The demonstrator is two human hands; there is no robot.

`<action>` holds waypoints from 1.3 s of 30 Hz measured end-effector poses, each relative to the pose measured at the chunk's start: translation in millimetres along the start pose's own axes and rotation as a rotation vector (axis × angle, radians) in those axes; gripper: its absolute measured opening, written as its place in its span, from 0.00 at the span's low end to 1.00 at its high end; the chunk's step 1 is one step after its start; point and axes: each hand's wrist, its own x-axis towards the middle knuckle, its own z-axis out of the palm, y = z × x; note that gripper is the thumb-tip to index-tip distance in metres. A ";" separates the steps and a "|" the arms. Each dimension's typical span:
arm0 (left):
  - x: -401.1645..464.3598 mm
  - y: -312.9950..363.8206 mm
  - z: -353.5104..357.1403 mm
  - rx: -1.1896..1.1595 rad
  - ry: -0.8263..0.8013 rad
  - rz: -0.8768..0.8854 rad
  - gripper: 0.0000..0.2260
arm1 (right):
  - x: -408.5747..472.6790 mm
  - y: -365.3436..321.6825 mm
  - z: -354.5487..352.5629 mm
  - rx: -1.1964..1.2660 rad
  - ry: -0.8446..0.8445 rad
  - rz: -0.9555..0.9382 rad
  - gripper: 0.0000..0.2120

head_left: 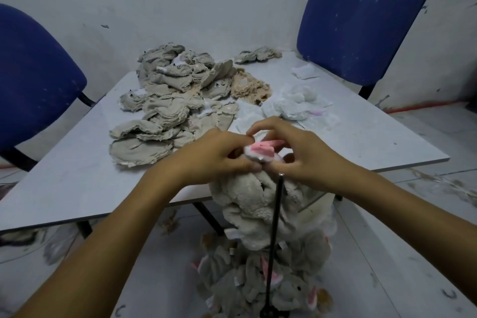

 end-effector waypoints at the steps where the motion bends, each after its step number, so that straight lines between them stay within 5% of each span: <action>1: -0.2 0.4 3.7 0.045 0.053 0.018 0.06 | -1.8 3.2 -2.4 -0.046 -0.070 0.066 0.25; 4: 0.5 -1.4 5.5 0.033 0.145 0.026 0.11 | -4.3 7.4 -9.1 -0.158 -0.043 0.088 0.24; 8: -5.4 -9.1 -1.2 -0.052 -0.011 0.012 0.14 | -10.1 3.9 -10.0 -0.236 -0.029 0.021 0.10; 12: -9.8 -10.2 5.4 -0.144 0.313 0.131 0.05 | -11.2 -2.4 -11.2 -0.344 0.089 -0.151 0.08; 15: -11.8 -8.6 15.2 -0.141 0.190 0.066 0.05 | -12.5 -6.9 -14.0 -0.425 -0.128 -0.082 0.05; 20: -15.1 -12.8 22.8 -0.334 0.268 -0.029 0.16 | -13.0 -9.2 -14.0 -0.410 -0.138 -0.054 0.02; 24: -14.9 -12.6 22.9 -0.474 0.188 -0.059 0.08 | -11.5 -13.1 -15.5 -0.285 -0.097 -0.096 0.03; 28: -15.8 -10.0 29.5 -0.436 0.049 -0.049 0.12 | -12.0 -13.8 -14.4 -0.304 -0.337 0.037 0.08; 39: -9.3 -12.1 34.0 -0.528 0.112 -0.055 0.06 | -9.6 -7.3 -15.9 -0.401 -0.308 0.026 0.07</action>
